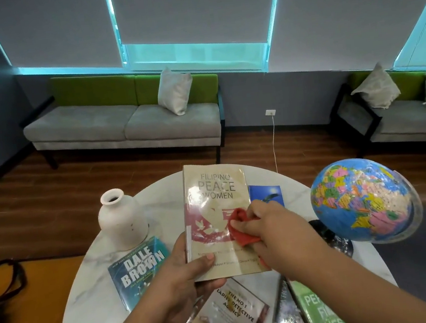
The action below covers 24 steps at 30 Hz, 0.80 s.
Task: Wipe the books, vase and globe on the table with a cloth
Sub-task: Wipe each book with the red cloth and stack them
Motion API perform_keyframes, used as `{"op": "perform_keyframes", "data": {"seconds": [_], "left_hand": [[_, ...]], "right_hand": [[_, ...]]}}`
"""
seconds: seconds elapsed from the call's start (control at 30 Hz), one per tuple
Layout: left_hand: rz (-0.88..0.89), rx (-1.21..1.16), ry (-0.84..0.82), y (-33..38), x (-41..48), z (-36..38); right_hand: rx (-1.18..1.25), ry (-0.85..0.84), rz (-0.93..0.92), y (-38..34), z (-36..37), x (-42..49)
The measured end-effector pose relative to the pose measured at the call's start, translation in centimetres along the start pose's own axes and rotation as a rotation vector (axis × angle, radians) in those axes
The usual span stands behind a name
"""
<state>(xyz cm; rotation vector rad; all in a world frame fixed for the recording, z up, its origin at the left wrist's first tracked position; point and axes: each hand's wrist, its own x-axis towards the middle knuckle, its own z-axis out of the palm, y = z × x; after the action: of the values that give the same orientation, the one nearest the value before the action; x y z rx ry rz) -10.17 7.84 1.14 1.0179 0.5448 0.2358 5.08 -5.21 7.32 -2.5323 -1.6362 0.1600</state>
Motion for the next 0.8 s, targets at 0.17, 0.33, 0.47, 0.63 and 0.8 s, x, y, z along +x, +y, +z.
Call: {"op": "perform_keyframes", "data": {"seconds": [0.17, 0.33, 0.47, 0.63, 0.8], "left_hand": [[0.016, -0.006, 0.006, 0.2, -0.1, 0.1], [0.047, 0.022, 0.066, 0.2, 0.2, 0.9], [0.028, 0.012, 0.084, 0.4, 0.2, 1.0], [0.054, 0.033, 0.082, 0.4, 0.1, 1.5], [0.023, 0.01, 0.028, 0.4, -0.2, 1.7]], "right_hand": [[-0.003, -0.082, -0.011, 0.3, -0.2, 0.0], [0.022, -0.087, -0.059, -0.6, 0.2, -0.3], [0.022, -0.04, 0.003, 0.4, -0.5, -0.3], [0.053, -0.069, -0.11, -1.3, 0.3, -1.1], [0.059, 0.003, -0.038, -0.8, 0.0, -0.7]]}}
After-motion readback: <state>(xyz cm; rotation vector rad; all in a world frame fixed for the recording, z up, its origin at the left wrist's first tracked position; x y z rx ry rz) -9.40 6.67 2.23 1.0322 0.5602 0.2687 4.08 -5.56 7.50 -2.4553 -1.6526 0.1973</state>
